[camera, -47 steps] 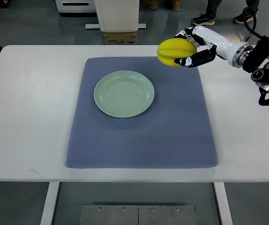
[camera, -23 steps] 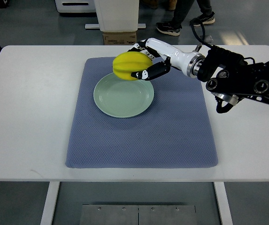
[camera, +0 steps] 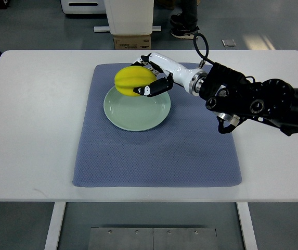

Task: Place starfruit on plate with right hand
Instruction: 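Lower the starfruit onto the green plate and open the right hand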

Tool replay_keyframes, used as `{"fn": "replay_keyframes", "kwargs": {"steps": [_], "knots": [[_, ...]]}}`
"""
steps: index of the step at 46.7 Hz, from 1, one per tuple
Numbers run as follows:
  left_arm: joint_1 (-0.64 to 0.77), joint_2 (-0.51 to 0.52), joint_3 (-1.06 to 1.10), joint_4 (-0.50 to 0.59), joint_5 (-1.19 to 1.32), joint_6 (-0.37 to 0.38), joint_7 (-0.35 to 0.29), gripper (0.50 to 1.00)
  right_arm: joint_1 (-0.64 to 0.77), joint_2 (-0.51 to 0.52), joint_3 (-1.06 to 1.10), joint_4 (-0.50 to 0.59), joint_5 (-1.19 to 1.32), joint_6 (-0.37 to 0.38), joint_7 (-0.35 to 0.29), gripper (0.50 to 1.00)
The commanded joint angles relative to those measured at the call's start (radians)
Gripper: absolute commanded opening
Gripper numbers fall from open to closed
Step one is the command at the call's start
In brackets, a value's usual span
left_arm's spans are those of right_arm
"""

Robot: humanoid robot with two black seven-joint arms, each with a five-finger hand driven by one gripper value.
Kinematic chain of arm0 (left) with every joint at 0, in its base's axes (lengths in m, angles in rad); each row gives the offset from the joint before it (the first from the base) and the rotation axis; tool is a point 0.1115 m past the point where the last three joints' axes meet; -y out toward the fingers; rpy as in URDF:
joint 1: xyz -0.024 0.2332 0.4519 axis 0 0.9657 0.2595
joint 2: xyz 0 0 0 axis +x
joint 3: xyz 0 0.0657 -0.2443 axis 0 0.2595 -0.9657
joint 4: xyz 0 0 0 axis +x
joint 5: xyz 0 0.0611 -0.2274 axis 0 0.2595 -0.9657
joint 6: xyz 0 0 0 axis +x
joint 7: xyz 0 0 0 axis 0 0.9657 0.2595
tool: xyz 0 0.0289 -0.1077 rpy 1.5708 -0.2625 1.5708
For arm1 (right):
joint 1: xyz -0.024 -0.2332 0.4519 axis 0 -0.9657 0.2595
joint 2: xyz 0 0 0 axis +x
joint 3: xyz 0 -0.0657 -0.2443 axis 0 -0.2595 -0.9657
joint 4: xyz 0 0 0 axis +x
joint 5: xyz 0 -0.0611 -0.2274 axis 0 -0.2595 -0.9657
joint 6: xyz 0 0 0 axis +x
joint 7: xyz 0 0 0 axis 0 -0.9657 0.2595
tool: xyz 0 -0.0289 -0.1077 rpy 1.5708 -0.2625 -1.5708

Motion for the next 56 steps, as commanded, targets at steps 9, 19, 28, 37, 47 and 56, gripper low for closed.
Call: {"fn": "replay_keyframes", "kwargs": {"steps": [9, 19, 28, 37, 47, 56], "knots": [[-0.001, 0.000, 0.001, 0.000, 0.000, 0.000, 0.000, 1.000, -0.051, 0.080, -0.005, -0.090, -0.002, 0.003, -0.016, 0.500], [0.000, 0.000, 0.000, 0.000, 0.000, 0.000, 0.000, 1.000, -0.091, 0.117, -0.067, -0.194, -0.001, 0.002, -0.034, 0.500], [0.000, 0.000, 0.000, 0.000, 0.000, 0.000, 0.000, 1.000, -0.105, 0.117, -0.067, -0.214, 0.001, 0.002, -0.057, 0.500], [0.000, 0.000, 0.000, 0.000, 0.000, 0.000, 0.000, 1.000, -0.120, 0.117, -0.067, -0.231, 0.001, 0.002, -0.062, 0.500], [0.000, 0.000, 0.000, 0.000, 0.000, 0.000, 0.000, 1.000, -0.140, 0.117, -0.067, -0.242, -0.001, 0.002, -0.065, 0.500], [0.000, 0.000, 0.000, 0.000, 0.000, 0.000, 0.000, 1.000, -0.148, 0.117, -0.064, -0.235, -0.001, 0.000, -0.069, 0.500]]}}
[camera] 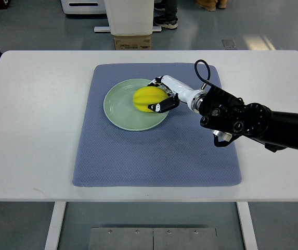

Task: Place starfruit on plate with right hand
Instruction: 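Lower the starfruit onto the green plate and open the right hand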

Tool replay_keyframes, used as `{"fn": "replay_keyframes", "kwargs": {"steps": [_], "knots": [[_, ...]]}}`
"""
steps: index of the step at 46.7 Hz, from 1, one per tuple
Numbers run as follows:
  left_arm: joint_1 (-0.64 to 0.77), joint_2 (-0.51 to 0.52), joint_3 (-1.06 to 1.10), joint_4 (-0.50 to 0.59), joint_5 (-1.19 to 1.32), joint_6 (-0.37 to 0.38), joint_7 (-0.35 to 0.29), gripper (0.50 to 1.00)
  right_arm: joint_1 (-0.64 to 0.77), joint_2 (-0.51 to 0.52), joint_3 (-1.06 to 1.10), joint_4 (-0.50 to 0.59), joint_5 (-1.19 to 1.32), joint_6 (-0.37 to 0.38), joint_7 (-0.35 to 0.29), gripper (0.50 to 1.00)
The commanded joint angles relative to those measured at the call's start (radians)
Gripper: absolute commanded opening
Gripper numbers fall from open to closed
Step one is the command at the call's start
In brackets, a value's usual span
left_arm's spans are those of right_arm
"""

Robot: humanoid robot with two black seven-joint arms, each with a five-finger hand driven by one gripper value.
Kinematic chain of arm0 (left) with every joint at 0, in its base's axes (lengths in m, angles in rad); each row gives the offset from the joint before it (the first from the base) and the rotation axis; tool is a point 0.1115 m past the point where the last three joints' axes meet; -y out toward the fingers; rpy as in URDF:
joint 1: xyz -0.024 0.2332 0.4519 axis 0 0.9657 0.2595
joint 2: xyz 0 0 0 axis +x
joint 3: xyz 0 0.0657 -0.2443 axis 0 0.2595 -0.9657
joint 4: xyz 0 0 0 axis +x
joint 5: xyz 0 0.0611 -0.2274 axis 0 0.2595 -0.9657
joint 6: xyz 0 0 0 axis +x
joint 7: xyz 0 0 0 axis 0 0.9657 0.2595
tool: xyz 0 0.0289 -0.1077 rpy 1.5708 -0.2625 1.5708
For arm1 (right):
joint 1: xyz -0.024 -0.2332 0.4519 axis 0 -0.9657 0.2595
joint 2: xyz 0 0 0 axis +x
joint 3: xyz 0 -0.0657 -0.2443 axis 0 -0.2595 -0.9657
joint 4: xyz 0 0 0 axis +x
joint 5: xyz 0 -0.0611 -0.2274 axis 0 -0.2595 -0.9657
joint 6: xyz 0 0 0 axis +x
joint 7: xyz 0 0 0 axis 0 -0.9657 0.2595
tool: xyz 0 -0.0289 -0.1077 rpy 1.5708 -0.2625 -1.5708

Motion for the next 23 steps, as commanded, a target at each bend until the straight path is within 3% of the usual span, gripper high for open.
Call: {"fn": "replay_keyframes", "kwargs": {"steps": [1, 7, 11, 15, 20, 23], "knots": [[0.000, 0.000, 0.000, 0.000, 0.000, 0.000, 0.000, 1.000, 0.001, 0.000, 0.003, 0.004, -0.002, 0.000, -0.002, 0.500], [0.000, 0.000, 0.000, 0.000, 0.000, 0.000, 0.000, 1.000, 0.007, 0.000, 0.007, 0.012, -0.002, 0.000, -0.003, 0.502], [0.000, 0.000, 0.000, 0.000, 0.000, 0.000, 0.000, 1.000, 0.012, 0.000, 0.007, 0.013, -0.002, 0.000, -0.002, 0.614], [-0.001, 0.000, 0.000, 0.000, 0.000, 0.000, 0.000, 1.000, 0.015, 0.000, 0.012, 0.013, -0.002, 0.000, 0.003, 0.798], [0.000, 0.000, 0.000, 0.000, 0.000, 0.000, 0.000, 1.000, 0.017, 0.000, 0.012, 0.016, -0.002, 0.000, 0.004, 0.953], [0.000, 0.000, 0.000, 0.000, 0.000, 0.000, 0.000, 1.000, 0.017, 0.000, 0.013, 0.022, -0.002, 0.000, 0.006, 0.987]]}}
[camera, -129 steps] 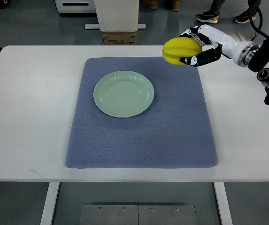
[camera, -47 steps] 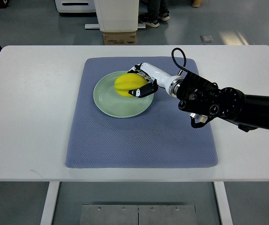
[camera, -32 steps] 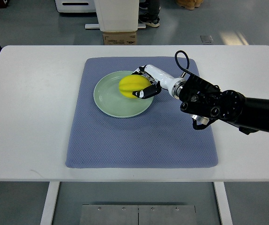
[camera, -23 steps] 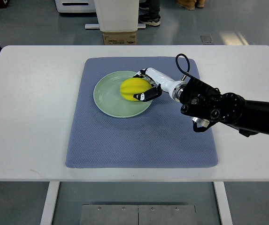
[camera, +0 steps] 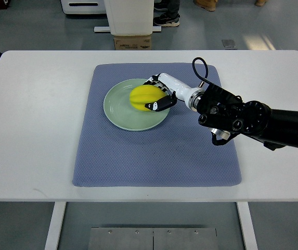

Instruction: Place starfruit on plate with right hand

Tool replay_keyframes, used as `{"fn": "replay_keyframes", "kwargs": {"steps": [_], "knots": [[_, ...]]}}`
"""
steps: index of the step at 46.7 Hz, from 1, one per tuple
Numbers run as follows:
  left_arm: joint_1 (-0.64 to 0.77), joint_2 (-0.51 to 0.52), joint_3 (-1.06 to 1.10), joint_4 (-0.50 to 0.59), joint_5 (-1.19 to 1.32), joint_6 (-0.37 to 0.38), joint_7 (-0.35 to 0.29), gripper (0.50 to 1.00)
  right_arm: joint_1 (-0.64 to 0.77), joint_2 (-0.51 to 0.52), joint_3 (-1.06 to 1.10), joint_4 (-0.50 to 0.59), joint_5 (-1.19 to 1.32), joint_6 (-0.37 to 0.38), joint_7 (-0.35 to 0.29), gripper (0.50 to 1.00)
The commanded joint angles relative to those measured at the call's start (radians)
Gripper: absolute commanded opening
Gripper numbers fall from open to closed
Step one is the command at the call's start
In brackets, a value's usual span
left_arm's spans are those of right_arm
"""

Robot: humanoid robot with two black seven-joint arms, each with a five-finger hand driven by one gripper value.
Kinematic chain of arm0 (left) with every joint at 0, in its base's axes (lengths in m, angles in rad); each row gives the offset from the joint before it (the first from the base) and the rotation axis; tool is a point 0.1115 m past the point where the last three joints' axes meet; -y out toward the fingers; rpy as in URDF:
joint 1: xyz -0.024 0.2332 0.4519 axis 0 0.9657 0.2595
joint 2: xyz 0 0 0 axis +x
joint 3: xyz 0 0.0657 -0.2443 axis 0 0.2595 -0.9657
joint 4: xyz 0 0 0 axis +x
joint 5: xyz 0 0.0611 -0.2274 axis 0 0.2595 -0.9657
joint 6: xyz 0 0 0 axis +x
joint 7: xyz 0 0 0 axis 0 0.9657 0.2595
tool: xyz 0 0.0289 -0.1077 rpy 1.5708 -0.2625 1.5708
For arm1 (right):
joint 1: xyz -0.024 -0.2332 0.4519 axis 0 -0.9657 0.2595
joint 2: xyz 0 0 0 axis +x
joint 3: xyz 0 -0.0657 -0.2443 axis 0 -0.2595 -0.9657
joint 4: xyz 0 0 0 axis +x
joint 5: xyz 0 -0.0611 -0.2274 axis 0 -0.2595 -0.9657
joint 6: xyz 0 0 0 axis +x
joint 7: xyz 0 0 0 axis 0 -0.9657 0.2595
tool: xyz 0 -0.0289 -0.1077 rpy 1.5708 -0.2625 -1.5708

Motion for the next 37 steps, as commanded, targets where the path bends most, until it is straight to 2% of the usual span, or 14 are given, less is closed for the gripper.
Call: {"fn": "replay_keyframes", "kwargs": {"steps": [1, 13, 22, 30, 37], "knots": [[0.000, 0.000, 0.000, 0.000, 0.000, 0.000, 0.000, 1.000, 0.000, 0.000, 0.001, 0.008, 0.000, 0.000, 0.001, 0.987], [0.000, 0.000, 0.001, 0.000, 0.000, 0.000, 0.000, 1.000, 0.017, 0.000, 0.007, 0.028, 0.000, 0.000, -0.001, 0.995], [0.000, 0.000, 0.000, 0.000, 0.000, 0.000, 0.000, 1.000, 0.077, 0.000, 0.142, 0.091, 0.002, 0.002, -0.004, 0.995], [0.000, 0.000, 0.000, 0.000, 0.000, 0.000, 0.000, 1.000, 0.084, -0.124, 0.350, 0.154, 0.003, 0.003, -0.010, 1.000], [0.000, 0.000, 0.000, 0.000, 0.000, 0.000, 0.000, 1.000, 0.048, -0.164, 0.396, 0.153, 0.003, 0.002, -0.010, 1.000]]}}
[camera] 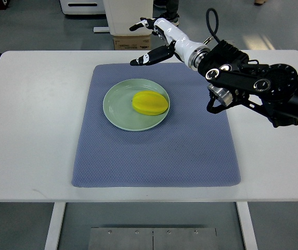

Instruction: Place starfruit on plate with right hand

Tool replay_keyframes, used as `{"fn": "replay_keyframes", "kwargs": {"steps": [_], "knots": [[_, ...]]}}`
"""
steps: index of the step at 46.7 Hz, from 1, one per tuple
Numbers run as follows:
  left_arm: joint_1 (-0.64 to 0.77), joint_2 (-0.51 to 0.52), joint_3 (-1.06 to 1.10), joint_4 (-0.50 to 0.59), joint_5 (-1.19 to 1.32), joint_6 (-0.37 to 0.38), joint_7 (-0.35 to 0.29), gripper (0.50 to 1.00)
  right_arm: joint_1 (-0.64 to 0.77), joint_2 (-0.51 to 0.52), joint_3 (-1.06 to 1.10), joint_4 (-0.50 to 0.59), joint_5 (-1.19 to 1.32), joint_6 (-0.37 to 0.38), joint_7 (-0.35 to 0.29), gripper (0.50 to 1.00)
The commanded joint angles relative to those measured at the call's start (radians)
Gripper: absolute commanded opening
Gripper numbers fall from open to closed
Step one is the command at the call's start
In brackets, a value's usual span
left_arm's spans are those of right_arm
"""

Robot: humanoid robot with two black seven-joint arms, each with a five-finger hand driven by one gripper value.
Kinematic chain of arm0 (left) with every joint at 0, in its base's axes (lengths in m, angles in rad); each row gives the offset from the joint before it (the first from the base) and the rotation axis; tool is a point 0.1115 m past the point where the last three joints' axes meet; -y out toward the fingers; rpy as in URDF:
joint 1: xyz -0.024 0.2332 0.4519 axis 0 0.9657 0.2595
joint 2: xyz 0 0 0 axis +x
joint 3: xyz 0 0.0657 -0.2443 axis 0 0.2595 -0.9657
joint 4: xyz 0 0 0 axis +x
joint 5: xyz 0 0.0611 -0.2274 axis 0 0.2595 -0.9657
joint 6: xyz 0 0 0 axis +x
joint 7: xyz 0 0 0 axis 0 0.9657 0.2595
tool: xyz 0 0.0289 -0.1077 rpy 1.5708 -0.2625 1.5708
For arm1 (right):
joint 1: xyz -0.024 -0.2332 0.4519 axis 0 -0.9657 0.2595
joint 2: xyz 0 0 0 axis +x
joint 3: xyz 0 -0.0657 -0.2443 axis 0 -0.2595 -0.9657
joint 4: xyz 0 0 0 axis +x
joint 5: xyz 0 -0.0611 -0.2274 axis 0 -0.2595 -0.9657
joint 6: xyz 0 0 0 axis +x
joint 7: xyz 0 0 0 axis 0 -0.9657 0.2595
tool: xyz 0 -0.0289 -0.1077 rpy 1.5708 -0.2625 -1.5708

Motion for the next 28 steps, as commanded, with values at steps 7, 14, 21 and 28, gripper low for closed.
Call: {"fn": "replay_keyframes", "kwargs": {"steps": [7, 14, 21, 28], "knots": [[0.000, 0.000, 0.000, 0.000, 0.000, 0.000, 0.000, 1.000, -0.114, -0.016, 0.015, -0.003, -0.002, -0.008, 0.012, 1.000], [0.000, 0.000, 0.000, 0.000, 0.000, 0.000, 0.000, 1.000, -0.177, -0.022, 0.035, -0.005, -0.002, -0.008, 0.011, 1.000], [0.000, 0.000, 0.000, 0.000, 0.000, 0.000, 0.000, 1.000, -0.277, -0.093, 0.168, -0.008, -0.002, 0.002, 0.020, 1.000], [0.000, 0.000, 0.000, 0.000, 0.000, 0.000, 0.000, 1.000, -0.360, -0.099, 0.349, -0.014, 0.000, 0.009, 0.009, 1.000]]}}
